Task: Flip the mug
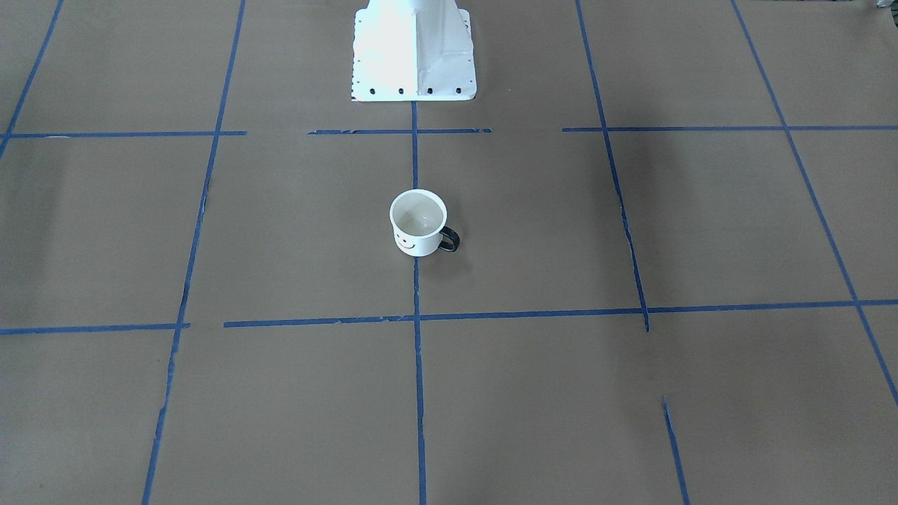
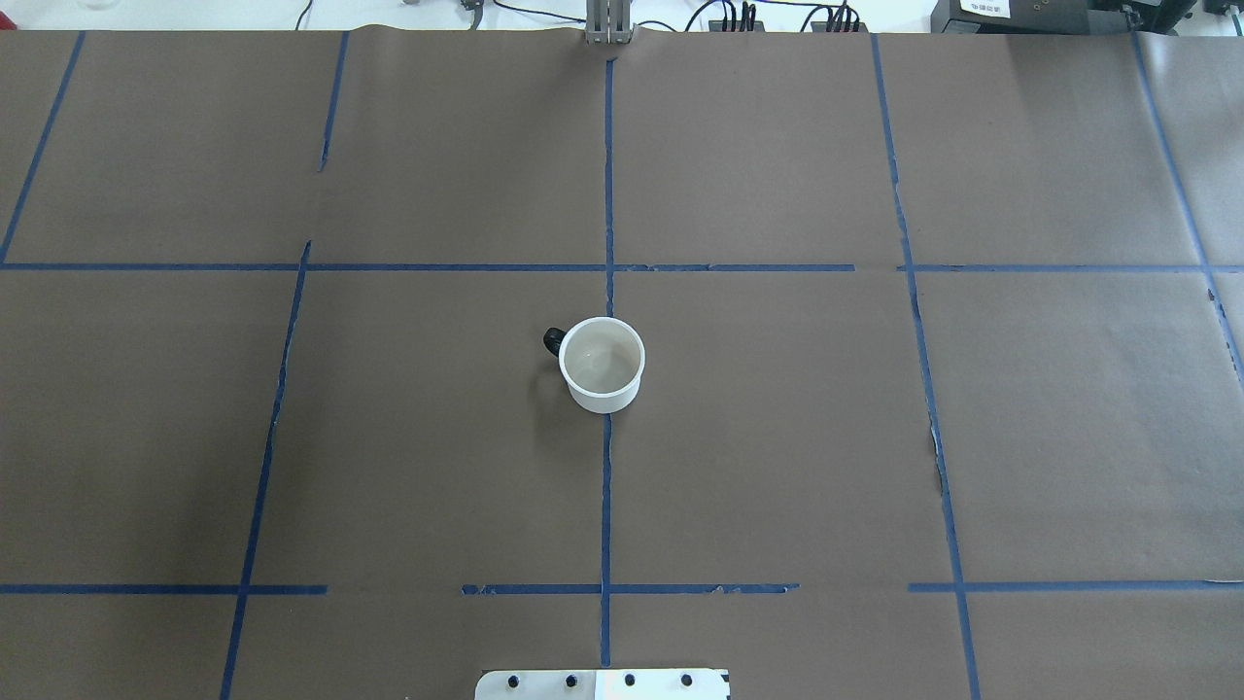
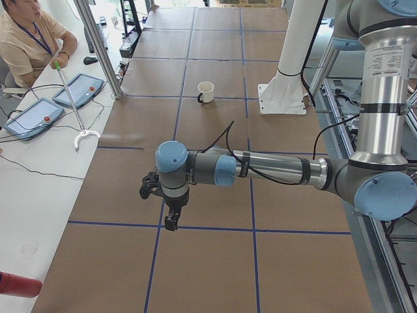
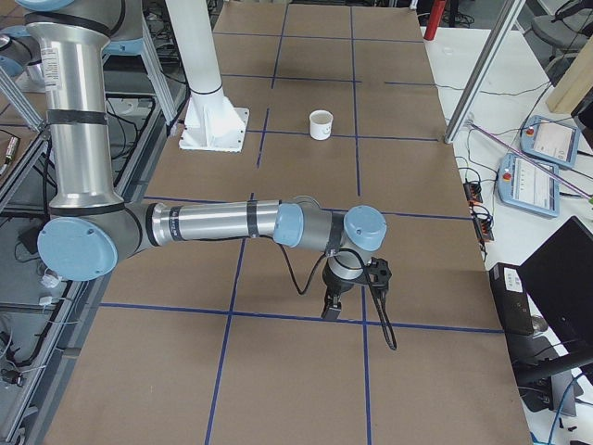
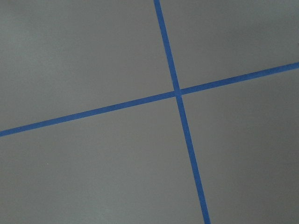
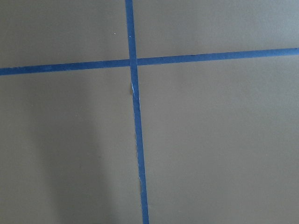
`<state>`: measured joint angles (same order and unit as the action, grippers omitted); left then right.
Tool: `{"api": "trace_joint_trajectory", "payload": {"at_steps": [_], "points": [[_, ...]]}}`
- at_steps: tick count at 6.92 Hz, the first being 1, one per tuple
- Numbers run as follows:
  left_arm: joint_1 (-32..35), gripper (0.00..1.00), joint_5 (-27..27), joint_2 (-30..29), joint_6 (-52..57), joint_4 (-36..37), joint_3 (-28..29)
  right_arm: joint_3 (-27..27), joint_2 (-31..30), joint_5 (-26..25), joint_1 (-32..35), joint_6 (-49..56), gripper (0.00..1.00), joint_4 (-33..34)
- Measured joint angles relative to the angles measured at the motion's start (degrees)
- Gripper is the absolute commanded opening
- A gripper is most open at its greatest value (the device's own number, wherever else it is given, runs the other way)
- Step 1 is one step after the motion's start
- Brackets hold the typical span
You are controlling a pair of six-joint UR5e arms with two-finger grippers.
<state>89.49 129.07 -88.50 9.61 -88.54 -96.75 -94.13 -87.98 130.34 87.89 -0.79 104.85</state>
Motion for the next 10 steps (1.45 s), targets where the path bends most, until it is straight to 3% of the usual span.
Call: {"api": "trace_joint_trajectory", "payload": {"at_steps": [3, 6, 10], "points": [[-0.04, 1.0, 0.42, 0.39, -0.22, -0.53, 2.54, 0.0, 0.0, 0.0, 0.0, 0.0, 1.0, 0.0], [0.01, 1.0, 6.15, 0.61, -0.49, -0.58, 4.19, 0.0, 0.0, 0.0, 0.0, 0.0, 1.0, 0.0], [0.11, 1.0, 6.66, 0.66, -0.23, -0.66, 3.86, 0.0, 0.0, 0.0, 0.0, 0.0, 1.0, 0.0]]}}
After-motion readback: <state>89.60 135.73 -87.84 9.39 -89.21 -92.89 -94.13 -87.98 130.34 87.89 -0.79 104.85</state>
